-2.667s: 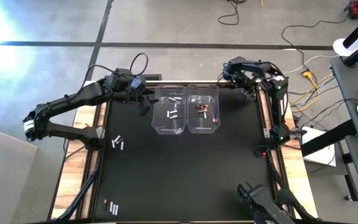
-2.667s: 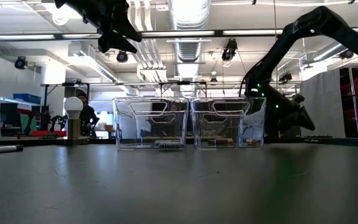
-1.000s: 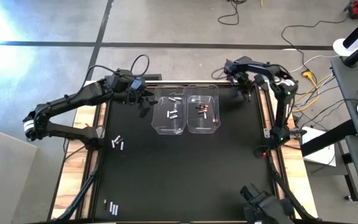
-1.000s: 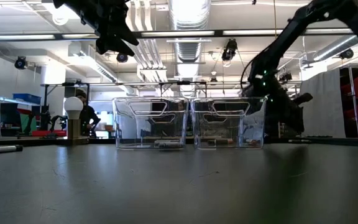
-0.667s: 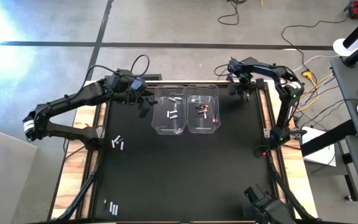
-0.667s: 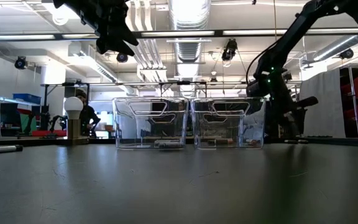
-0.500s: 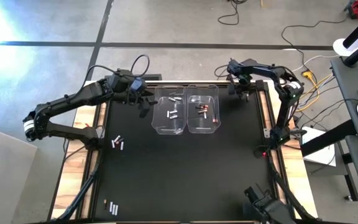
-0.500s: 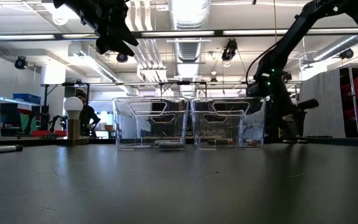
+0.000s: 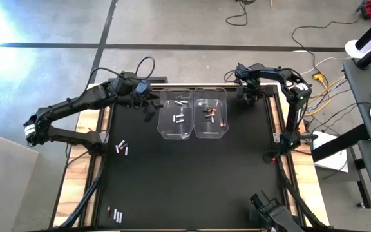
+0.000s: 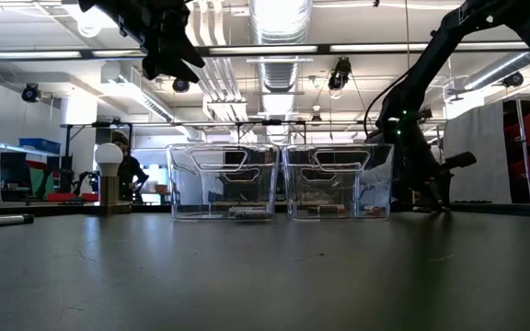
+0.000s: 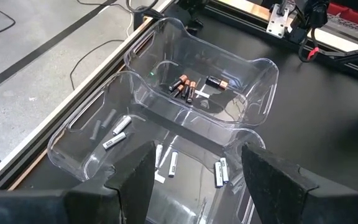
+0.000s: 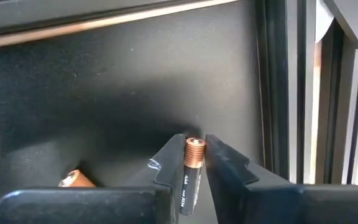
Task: Sort batteries
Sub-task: Put the brown battery into the right transparent bin
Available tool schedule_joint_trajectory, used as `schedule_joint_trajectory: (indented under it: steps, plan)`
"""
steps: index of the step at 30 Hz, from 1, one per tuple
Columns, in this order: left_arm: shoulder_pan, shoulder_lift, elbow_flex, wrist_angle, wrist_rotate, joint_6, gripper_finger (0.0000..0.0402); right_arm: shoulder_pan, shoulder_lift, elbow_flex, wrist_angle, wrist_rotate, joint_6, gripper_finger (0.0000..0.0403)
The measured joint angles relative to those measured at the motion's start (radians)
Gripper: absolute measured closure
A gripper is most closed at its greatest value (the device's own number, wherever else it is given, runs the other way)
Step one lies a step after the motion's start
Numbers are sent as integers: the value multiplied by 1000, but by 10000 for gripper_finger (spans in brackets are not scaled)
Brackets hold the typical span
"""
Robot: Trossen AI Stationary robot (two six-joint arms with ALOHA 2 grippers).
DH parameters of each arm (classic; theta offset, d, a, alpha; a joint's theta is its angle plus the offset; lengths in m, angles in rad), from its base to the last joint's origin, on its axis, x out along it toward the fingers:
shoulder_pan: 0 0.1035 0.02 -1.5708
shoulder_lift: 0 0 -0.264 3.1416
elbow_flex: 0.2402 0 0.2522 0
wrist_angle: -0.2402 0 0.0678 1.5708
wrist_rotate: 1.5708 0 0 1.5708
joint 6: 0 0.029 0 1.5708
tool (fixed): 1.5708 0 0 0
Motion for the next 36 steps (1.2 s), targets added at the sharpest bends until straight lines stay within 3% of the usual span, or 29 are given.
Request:
schedule_joint_trajectory:
  steps: [8,14,24,32,36]
  plan:
    - [0,0,0,-2,0,-2,186,5,1,-2,3,-18,3,349]
    - [0,0,0,-2,0,-2,186,35,2,-24,-4,-85,125,354]
    - [0,-34,0,23,-7,26,186,41,-44,-29,-18,-106,137,339]
    - [1,-91,0,14,-10,34,186,17,-79,-58,-23,-164,148,367]
    - [1,-116,0,9,-11,33,186,31,-82,-80,-8,-158,160,363]
